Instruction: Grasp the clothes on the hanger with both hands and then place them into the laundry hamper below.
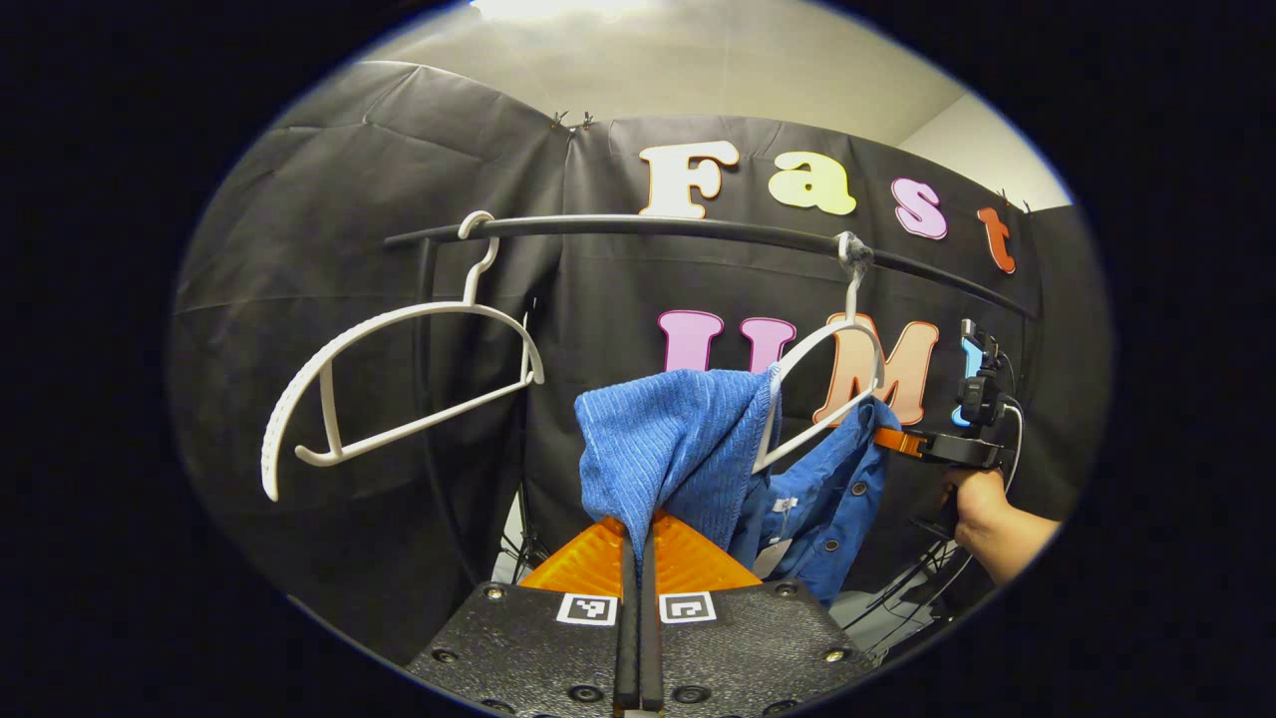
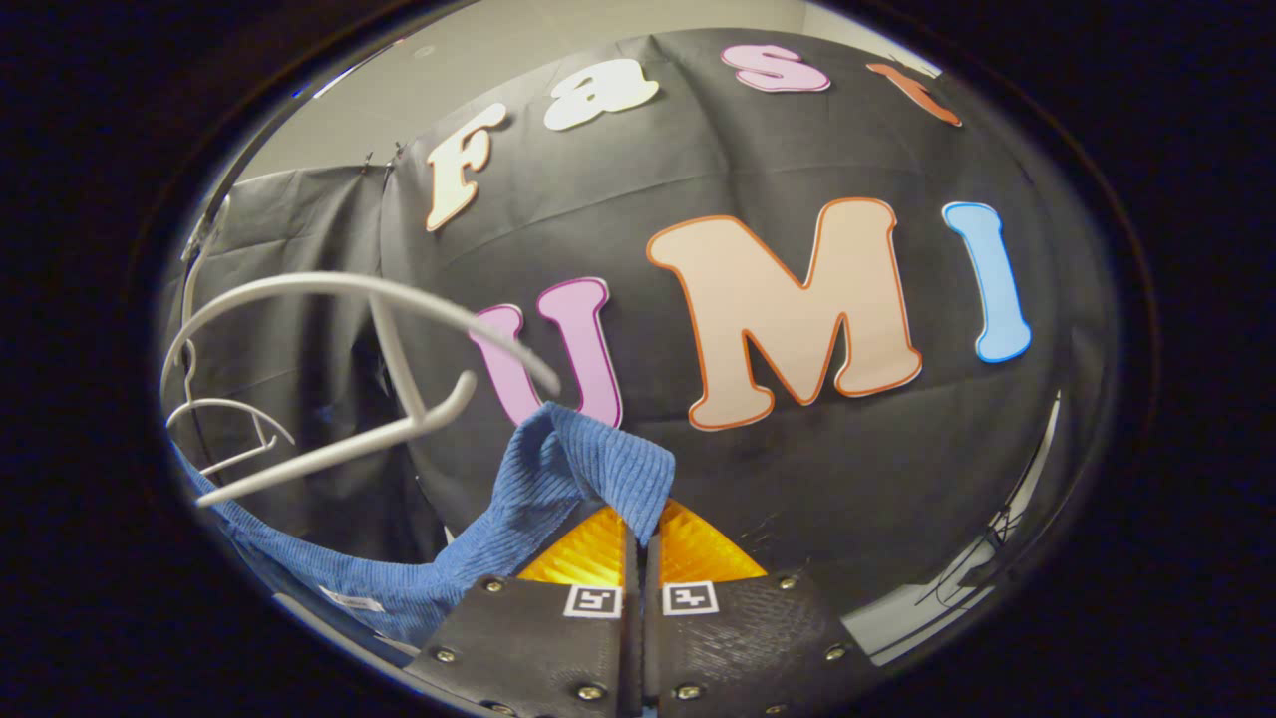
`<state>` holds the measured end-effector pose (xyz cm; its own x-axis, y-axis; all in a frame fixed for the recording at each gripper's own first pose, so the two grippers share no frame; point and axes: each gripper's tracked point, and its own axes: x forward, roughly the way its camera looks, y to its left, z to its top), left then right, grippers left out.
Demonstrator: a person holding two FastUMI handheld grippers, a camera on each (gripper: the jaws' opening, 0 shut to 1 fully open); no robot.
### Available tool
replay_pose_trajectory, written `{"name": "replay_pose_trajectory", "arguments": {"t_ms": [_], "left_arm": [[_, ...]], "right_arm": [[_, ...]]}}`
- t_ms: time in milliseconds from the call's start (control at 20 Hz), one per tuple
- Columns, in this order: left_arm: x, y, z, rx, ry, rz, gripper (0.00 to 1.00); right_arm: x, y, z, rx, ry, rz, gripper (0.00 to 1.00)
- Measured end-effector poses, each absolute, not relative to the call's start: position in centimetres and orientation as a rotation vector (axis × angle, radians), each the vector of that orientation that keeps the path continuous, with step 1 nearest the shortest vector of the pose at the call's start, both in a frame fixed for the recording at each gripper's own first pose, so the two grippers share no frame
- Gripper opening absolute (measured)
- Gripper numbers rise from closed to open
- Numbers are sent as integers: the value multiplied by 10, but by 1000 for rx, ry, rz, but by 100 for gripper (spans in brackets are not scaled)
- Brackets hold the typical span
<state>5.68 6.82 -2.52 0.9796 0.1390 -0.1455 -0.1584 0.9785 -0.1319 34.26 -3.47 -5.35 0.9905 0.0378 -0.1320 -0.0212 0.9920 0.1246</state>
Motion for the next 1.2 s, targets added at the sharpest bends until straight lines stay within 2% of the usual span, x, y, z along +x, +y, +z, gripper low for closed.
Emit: {"name": "replay_pose_trajectory", "arguments": {"t_ms": [450, 800, 1150, 1200], "left_arm": [[57, 58, -69, -105, 212, 141, 1], [41, 49, -122, -139, 327, 148, 2], [43, 27, -110, -117, 308, 123, 2], [45, 25, -104, -105, 293, 120, 1]], "right_arm": [[317, -21, -105, 101, 203, 70, 1], [287, -16, -126, 64, 238, 109, 1], [255, -35, -126, 81, 250, 103, 1], [251, -37, -123, 83, 250, 105, 3]]}}
